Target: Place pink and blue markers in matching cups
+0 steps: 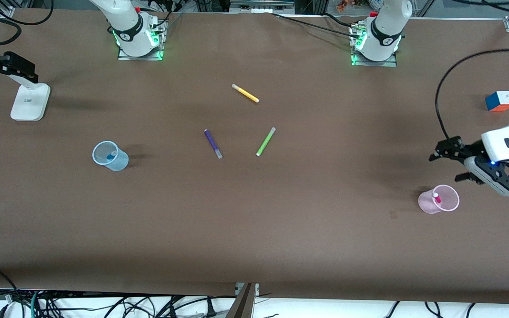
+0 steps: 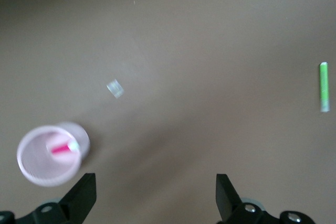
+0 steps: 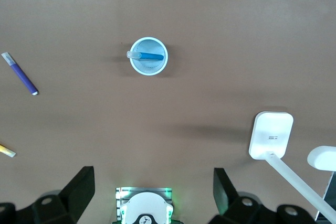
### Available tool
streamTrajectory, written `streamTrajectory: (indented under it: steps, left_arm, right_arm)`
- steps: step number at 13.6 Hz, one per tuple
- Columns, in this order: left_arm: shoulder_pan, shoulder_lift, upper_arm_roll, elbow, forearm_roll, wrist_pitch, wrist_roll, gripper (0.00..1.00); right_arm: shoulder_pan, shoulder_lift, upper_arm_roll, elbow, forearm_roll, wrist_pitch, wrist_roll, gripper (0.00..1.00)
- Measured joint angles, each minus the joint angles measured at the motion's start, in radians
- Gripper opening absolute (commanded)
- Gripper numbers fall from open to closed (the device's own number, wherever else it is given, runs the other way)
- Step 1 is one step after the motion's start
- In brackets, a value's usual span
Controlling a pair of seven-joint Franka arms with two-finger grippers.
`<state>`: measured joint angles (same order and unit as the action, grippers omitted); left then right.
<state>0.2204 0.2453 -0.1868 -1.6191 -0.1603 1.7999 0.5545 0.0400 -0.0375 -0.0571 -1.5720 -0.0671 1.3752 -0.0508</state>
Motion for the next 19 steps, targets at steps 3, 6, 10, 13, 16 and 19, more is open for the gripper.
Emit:
streamTrajectory:
  steps: [3,6,10,13,16,19]
  left_arm:
    - [-0.113,-0.039,-0.002,0.139,0.088,-0.266,-0.323,1.00]
    - [-0.202,-0.041,-0.001,0.220,0.130,-0.386,-0.515,1.00]
    - [-0.319,-0.040,-0.002,0.235,0.163,-0.451,-0.676,1.00]
    - [-0.337,-0.040,0.000,0.236,0.175,-0.451,-0.689,1.00]
    - [-0.334,-0.044,0.004,0.241,0.175,-0.440,-0.684,1.00]
    - [-0.328,-0.096,0.007,0.190,0.175,-0.357,-0.621,1.00]
  right_arm:
    - [-0.006,0.003,-0.003,0.005,0.000,0.000,0.000,1.00]
    - [-0.007,0.005,-0.003,0.007,0.001,0.000,0.000,1.00]
    - [-0.007,0.010,-0.002,0.007,0.002,0.000,0.000,1.00]
    - [-0.007,0.012,-0.002,0.008,0.002,0.000,0.000,1.00]
    - [-0.007,0.012,-0.002,0.009,0.007,0.000,0.000,1.00]
    - [-0.007,0.012,-0.002,0.009,0.010,0.000,0.000,1.00]
